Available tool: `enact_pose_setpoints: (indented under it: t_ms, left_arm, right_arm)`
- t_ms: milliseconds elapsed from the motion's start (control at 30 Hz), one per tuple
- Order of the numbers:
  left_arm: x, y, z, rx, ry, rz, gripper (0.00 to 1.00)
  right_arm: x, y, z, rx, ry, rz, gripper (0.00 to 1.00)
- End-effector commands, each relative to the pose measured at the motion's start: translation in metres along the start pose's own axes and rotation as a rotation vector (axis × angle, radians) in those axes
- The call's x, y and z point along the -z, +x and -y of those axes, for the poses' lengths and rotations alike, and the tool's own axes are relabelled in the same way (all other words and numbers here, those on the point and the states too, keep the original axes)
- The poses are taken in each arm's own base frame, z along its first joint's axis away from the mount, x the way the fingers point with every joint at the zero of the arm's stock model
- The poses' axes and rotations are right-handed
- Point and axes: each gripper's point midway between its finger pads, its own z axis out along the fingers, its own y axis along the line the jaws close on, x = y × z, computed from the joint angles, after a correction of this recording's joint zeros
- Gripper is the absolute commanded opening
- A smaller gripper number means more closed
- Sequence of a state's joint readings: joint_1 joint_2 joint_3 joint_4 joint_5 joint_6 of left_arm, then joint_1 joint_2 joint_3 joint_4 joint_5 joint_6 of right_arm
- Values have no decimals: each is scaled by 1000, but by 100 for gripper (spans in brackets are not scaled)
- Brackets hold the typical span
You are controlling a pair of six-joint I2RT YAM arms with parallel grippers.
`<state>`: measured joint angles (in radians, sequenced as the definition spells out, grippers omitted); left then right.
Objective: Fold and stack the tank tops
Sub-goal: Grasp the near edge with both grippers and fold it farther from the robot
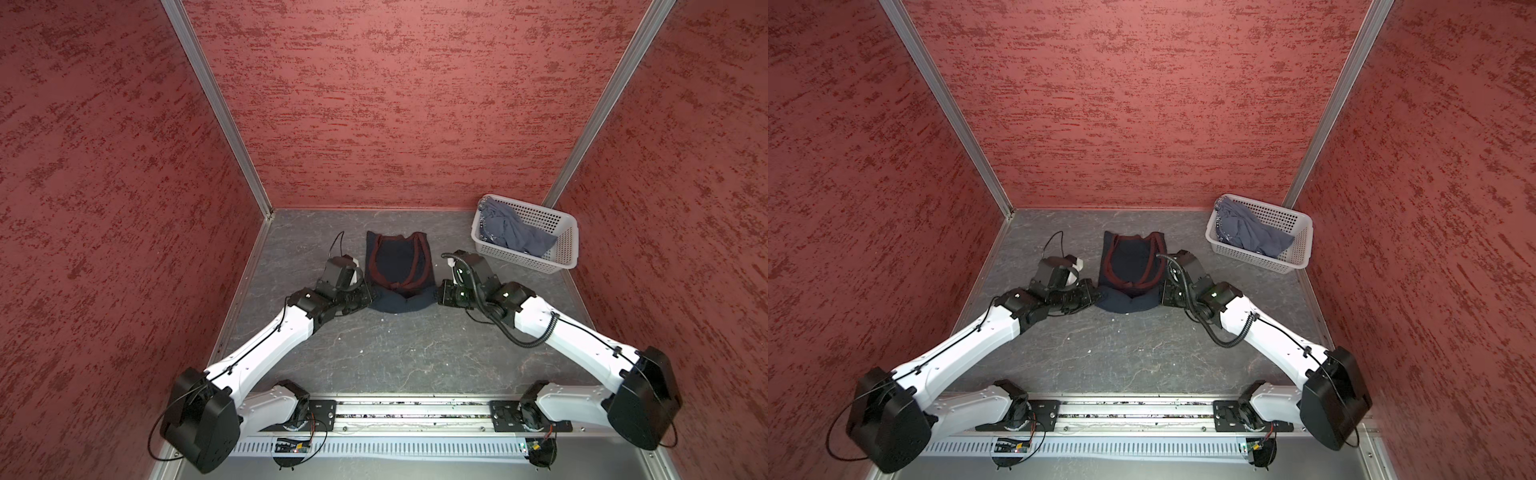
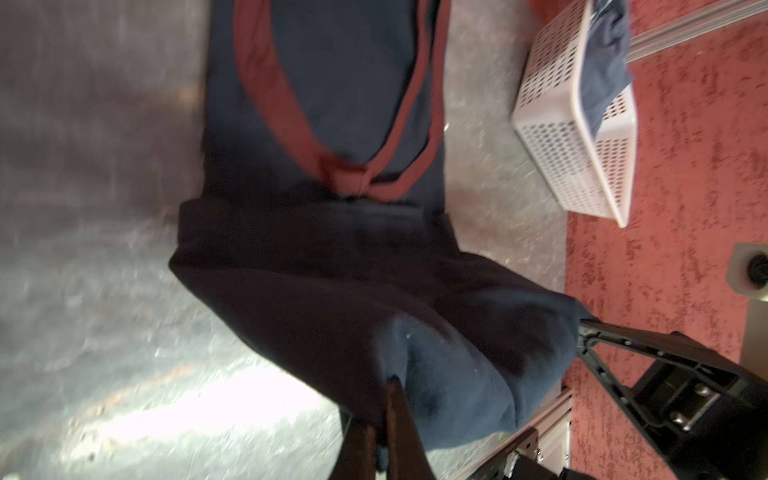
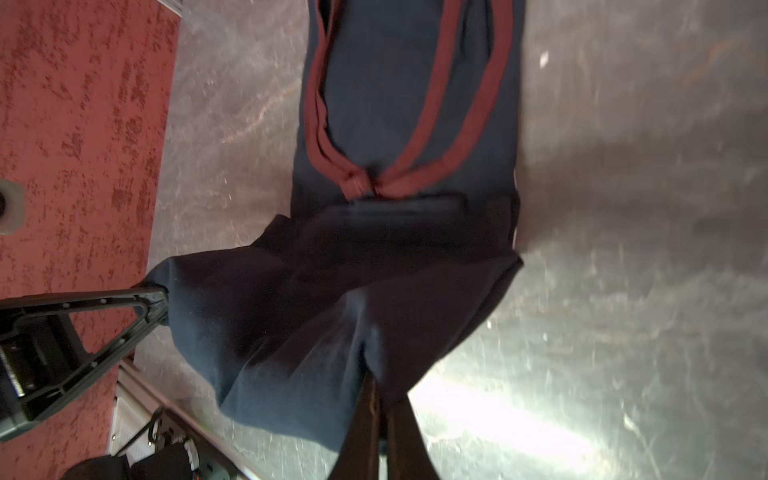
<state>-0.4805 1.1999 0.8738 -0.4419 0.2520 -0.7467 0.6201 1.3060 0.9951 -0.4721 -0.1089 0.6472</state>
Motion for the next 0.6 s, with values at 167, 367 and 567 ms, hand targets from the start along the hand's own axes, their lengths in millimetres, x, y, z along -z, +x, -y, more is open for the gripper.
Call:
enact_pose_setpoints:
  t_ms: [167,367,567]
  left_arm:
    - [-15,-93,26,39,97,57,7]
    - [-42,-142,30,107,159,48,8]
    - [-64,-177,21,175,180,50,8]
  right_arm:
    - [-10,-93,-12,76,-41,136,6]
    - [-28,-142,-13,71,-75,167,6]
    - [-54,-179,-6,44,-99,165,4]
